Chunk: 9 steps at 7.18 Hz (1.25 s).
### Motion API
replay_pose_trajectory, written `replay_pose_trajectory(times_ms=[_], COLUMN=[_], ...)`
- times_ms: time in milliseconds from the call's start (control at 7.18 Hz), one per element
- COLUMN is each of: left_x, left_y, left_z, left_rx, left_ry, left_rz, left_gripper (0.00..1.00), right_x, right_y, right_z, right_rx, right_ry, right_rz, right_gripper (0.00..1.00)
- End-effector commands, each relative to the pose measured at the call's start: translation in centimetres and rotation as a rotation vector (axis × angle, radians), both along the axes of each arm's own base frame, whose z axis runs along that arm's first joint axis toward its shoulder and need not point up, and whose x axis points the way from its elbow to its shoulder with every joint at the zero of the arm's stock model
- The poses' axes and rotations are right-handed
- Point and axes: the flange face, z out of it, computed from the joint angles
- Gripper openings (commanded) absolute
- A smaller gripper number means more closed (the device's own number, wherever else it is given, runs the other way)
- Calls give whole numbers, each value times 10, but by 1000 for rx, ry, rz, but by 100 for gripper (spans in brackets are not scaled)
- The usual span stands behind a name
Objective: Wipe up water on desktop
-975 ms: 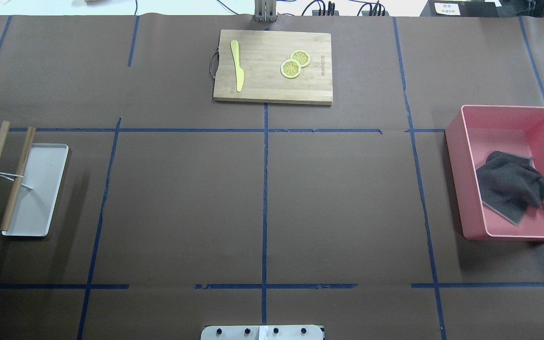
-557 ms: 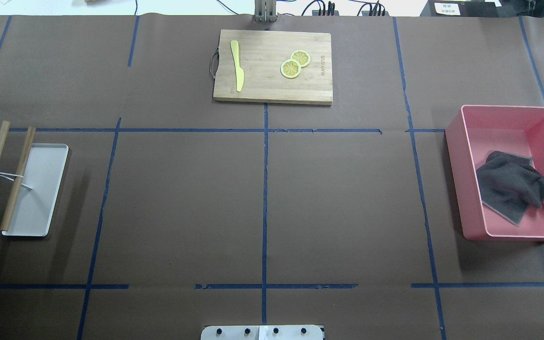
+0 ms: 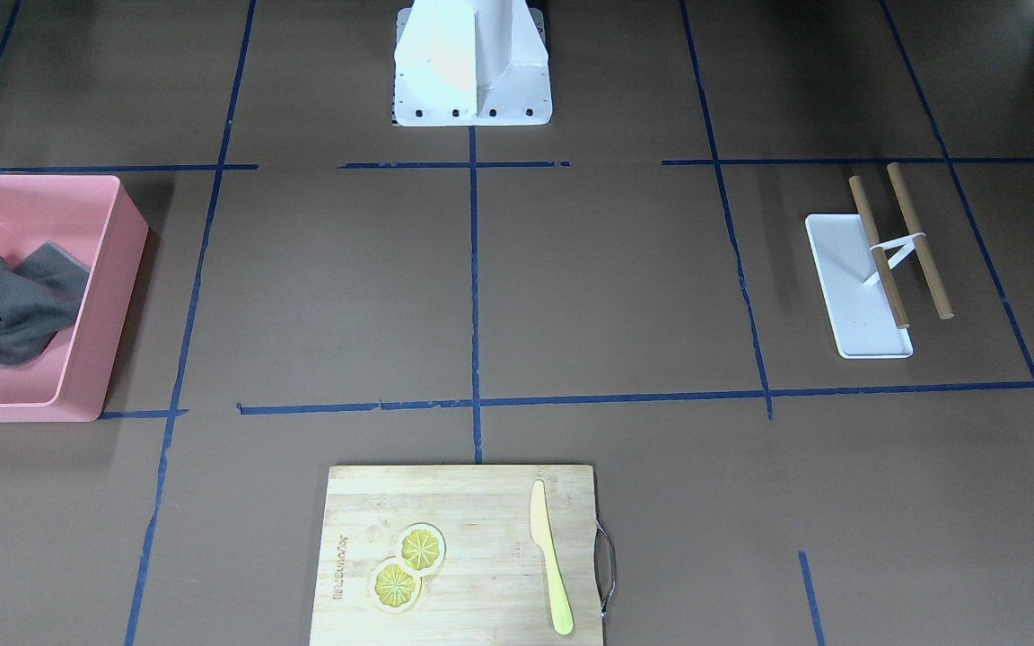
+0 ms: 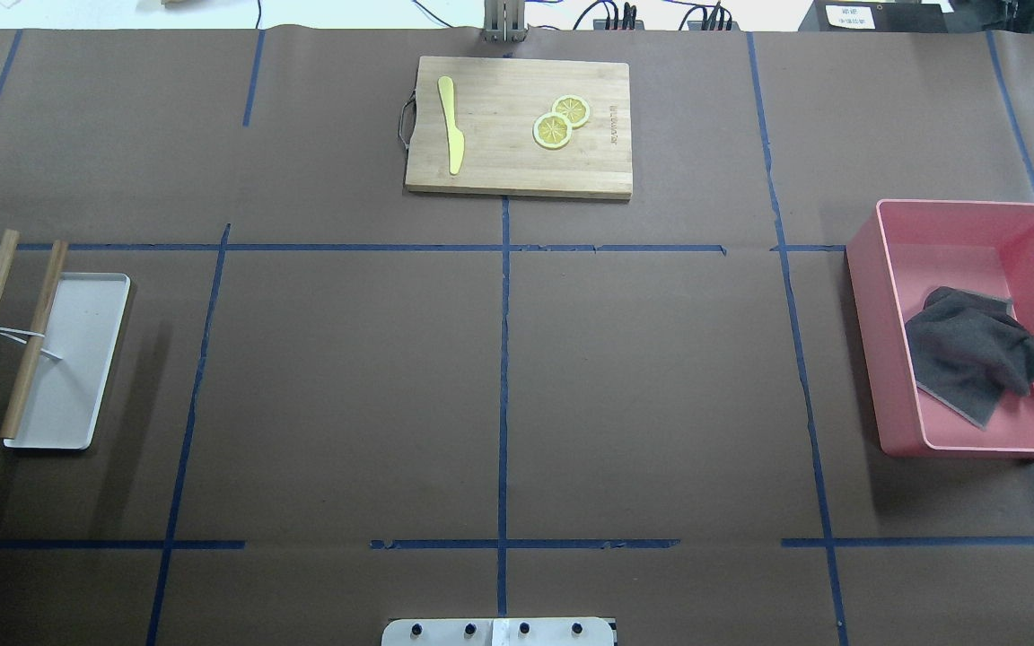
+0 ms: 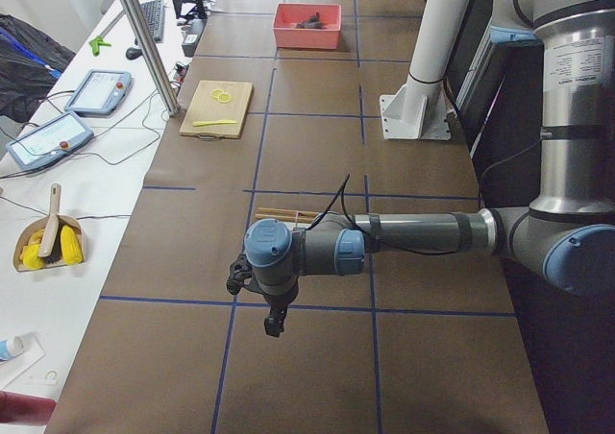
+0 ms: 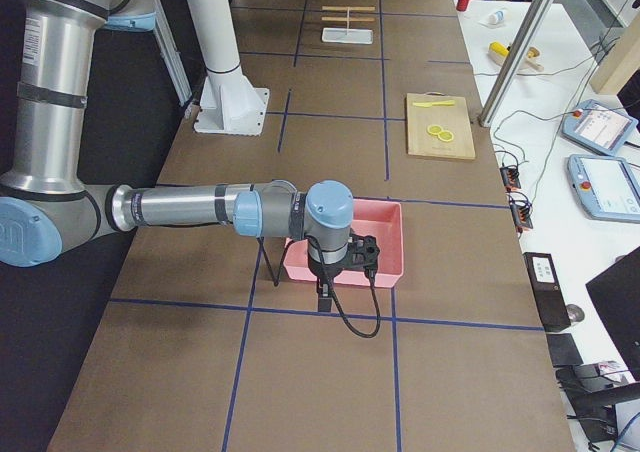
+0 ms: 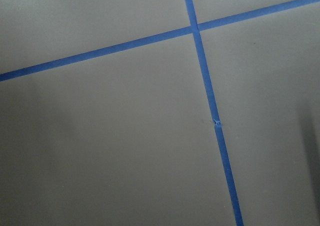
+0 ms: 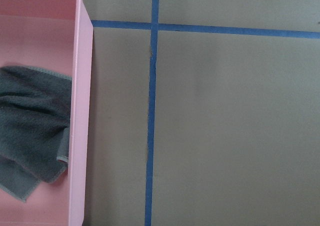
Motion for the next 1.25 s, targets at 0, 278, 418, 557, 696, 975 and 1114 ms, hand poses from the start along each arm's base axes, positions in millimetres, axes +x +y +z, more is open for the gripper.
replay_pose_trajectory(times_ms=[0, 278, 418, 557, 696, 975, 1114], left_x=[0, 1, 1, 1, 1, 1, 1], left_y=[3, 4, 4, 4, 4, 4, 4], left_z=[-1, -2, -3, -3, -3, -3, -3], left_rx=[2, 2, 4, 4, 4, 4, 4], left_ry=[2, -3, -3, -1, 2, 0, 0], left_rz=[1, 1, 1, 1, 1, 1, 1], left_gripper=[100, 100, 100, 100, 100, 100, 100], right_x=[-6, -8, -12, -16, -17, -18, -19], right_y=[-1, -2, -2, -6, -6, -6, -6], right_z=[0, -1, -2, -3, -4, -5, -5], right_rx=[-1, 1, 9, 47, 41, 43, 43], right_ry=[0, -2, -2, 2, -1, -4, -4], right_rz=[-15, -19, -28, -38, -29, -31, -32], right_gripper=[100, 100, 100, 100, 100, 100, 100])
